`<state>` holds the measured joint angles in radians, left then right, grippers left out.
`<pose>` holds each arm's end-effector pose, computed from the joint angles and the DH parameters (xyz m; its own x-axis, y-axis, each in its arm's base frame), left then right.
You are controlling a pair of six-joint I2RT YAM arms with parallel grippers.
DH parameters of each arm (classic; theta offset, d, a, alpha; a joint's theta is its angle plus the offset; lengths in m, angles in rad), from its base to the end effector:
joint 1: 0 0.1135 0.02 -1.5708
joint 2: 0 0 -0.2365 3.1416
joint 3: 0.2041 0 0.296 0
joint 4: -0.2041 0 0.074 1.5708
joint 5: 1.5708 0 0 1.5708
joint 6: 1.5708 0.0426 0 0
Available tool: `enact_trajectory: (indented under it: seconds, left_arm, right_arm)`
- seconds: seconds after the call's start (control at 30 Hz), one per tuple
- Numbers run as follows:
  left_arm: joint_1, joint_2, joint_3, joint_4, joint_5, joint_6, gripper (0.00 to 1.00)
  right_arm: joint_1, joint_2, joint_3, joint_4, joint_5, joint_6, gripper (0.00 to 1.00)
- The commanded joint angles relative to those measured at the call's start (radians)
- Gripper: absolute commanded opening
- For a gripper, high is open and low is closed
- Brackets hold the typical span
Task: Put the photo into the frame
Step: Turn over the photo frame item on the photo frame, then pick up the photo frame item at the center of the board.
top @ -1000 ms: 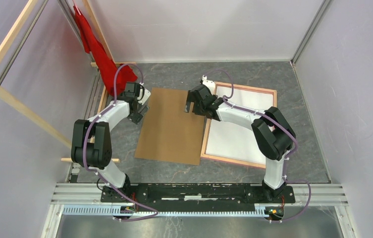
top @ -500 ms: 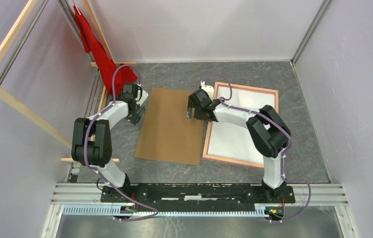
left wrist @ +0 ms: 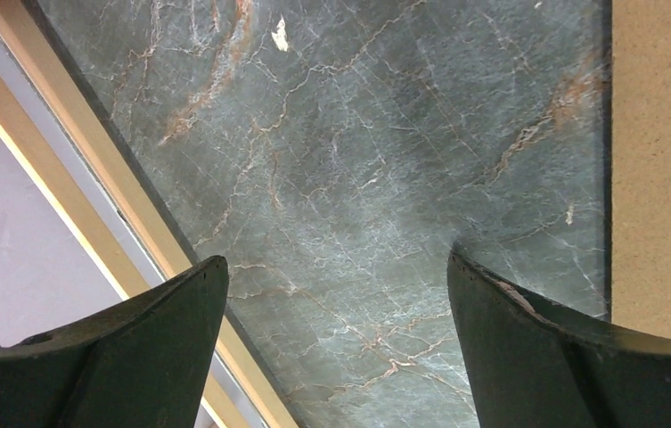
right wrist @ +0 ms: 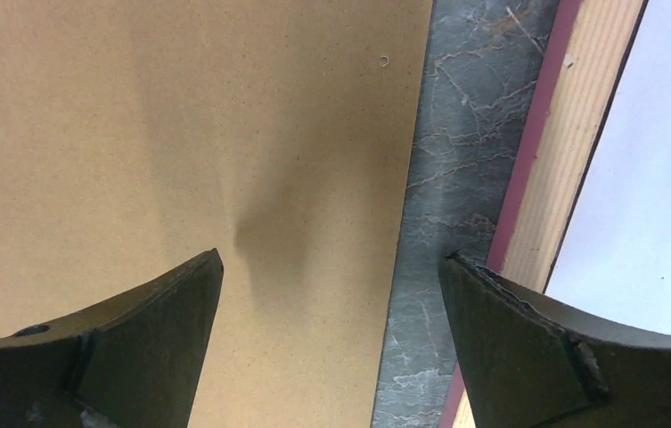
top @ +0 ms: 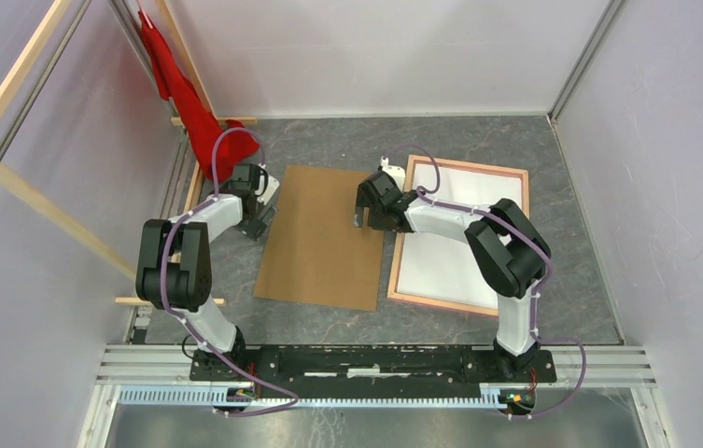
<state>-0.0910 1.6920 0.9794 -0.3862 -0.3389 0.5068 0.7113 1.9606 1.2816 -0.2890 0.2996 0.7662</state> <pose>0.3589 -0.0185 0.1025 -0.8069 0.5333 -0.2538 0.3739 0.7939 0.4796 0.3401 0.2765 0.1024 -0.7942 0.1901 -0.5771 0.0746 0.9731 0.2179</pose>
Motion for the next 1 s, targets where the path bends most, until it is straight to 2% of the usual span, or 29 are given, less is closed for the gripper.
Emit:
enact_trajectory:
  seconds: [0.0, 0.17, 0.4, 0.57, 0.9, 0.97]
  left_arm:
    - [0.003, 0.043, -0.002, 0.054, 0.045, -0.056, 0.97]
    - [0.002, 0.077, -0.002, 0.060, 0.092, -0.082, 0.94]
    - [-0.030, 0.112, 0.054, -0.009, 0.255, -0.132, 0.93]
    - [-0.070, 0.169, 0.070, -0.011, 0.264, -0.125, 0.93]
    - [-0.078, 0.211, 0.078, -0.011, 0.284, -0.112, 0.92]
    - [-0.078, 0.207, 0.077, -0.017, 0.293, -0.105, 0.89]
  right_arm:
    - [-0.003, -0.037, -0.043, 0.047, -0.088, 0.055, 0.98]
    - [-0.003, -0.048, -0.071, 0.069, -0.118, 0.084, 0.98]
    - [-0.004, -0.066, -0.139, 0.136, -0.146, 0.131, 0.98]
    - [-0.004, -0.058, -0.150, 0.149, -0.162, 0.155, 0.98]
    - [-0.002, -0.026, -0.134, 0.194, -0.235, 0.189, 0.98]
    - [0.000, -0.033, -0.137, 0.221, -0.264, 0.199, 0.98]
